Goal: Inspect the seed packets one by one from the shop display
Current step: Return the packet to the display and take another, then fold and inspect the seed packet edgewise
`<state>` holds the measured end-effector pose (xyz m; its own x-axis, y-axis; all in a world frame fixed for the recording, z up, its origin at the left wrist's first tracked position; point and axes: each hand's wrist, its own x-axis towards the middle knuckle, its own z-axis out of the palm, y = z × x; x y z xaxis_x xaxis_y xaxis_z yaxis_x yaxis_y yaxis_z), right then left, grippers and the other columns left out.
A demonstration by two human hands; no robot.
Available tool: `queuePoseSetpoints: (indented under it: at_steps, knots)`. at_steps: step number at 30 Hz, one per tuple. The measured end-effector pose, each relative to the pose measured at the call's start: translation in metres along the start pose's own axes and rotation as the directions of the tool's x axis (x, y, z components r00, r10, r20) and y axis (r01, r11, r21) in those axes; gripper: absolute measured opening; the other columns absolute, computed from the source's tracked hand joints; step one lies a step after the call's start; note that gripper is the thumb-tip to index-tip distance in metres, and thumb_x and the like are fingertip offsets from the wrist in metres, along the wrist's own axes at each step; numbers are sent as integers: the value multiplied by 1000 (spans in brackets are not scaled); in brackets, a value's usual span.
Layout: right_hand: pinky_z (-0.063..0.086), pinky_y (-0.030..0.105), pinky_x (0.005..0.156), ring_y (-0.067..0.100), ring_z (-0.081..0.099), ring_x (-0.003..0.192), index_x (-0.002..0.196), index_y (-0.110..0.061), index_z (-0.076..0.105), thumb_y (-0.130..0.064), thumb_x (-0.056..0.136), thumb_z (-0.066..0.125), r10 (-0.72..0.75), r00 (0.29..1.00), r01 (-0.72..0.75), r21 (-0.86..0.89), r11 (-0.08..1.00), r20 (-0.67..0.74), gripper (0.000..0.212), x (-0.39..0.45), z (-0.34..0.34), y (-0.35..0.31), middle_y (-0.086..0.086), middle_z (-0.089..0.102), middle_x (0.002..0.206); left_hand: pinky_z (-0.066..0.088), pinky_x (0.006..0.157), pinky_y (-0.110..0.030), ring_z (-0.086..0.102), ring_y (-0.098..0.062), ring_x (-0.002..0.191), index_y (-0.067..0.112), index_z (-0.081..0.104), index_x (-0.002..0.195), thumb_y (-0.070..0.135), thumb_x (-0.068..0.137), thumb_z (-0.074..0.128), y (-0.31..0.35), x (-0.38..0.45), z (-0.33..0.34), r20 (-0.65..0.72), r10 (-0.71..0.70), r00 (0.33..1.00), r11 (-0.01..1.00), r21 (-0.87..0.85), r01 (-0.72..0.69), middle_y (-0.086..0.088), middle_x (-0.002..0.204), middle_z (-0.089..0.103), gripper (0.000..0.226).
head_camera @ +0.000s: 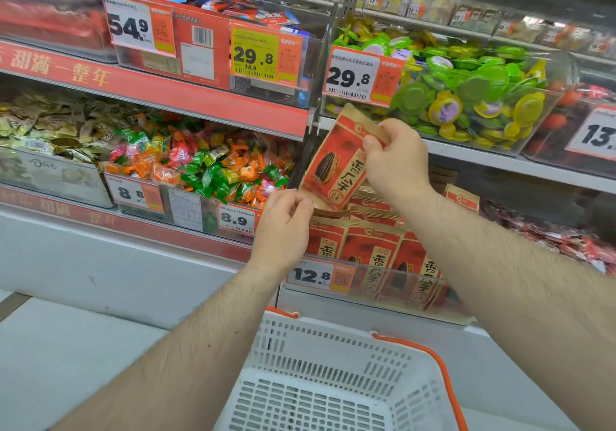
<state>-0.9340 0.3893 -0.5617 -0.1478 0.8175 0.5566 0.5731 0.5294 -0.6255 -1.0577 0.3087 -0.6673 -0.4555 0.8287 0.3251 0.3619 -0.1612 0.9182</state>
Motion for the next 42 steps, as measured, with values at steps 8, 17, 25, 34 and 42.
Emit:
queuePoseSetpoints:
  at_steps: [8,17,25,34,42]
  knots:
    - [51,35,75,12,59,73,77,-24,56,-22,98,53,306,918,-180,422,888,-252,21,-24,-10,-9,-9,64,78,49,99,-49,57,-17,110,34,56,100,52,85,46,14,-7,-14,-86,-63,994,982,-183,47,0,116,57,26]
    - [57,42,80,19,67,80,81,-19,62,-15,98,54,331,943,-260,544,797,-34,20,-59,-13,-17,0,70,82,30,106,-38,37,-15,126,11,47,137,52,78,45,42,-30,-39,-266,340,902,934,209,-290,10,126,40,71]
    - [57,36,66,11,66,69,77,-19,62,-8,94,61,-90,945,-8,297,955,315,21,-95,-28,-8,-6,66,72,56,86,-35,66,-6,99,29,60,110,23,96,61,57,-45,-44,211,116,971,974,-217,-69,15,100,70,15]
    - [53,30,61,8,66,64,73,-21,67,-7,86,72,51,887,-194,270,943,459,20,-135,-35,32,-6,70,67,50,57,-18,67,-11,69,12,76,93,11,90,70,33,-54,-40,552,-111,826,983,-63,174,-4,83,77,7]
    - [56,27,68,5,70,74,67,-42,77,-5,86,70,96,923,-256,408,877,373,42,-157,-52,51,-10,76,75,57,61,-26,68,-13,73,28,80,77,8,86,72,20,-65,-24,597,-89,797,983,-74,165,8,87,77,23]
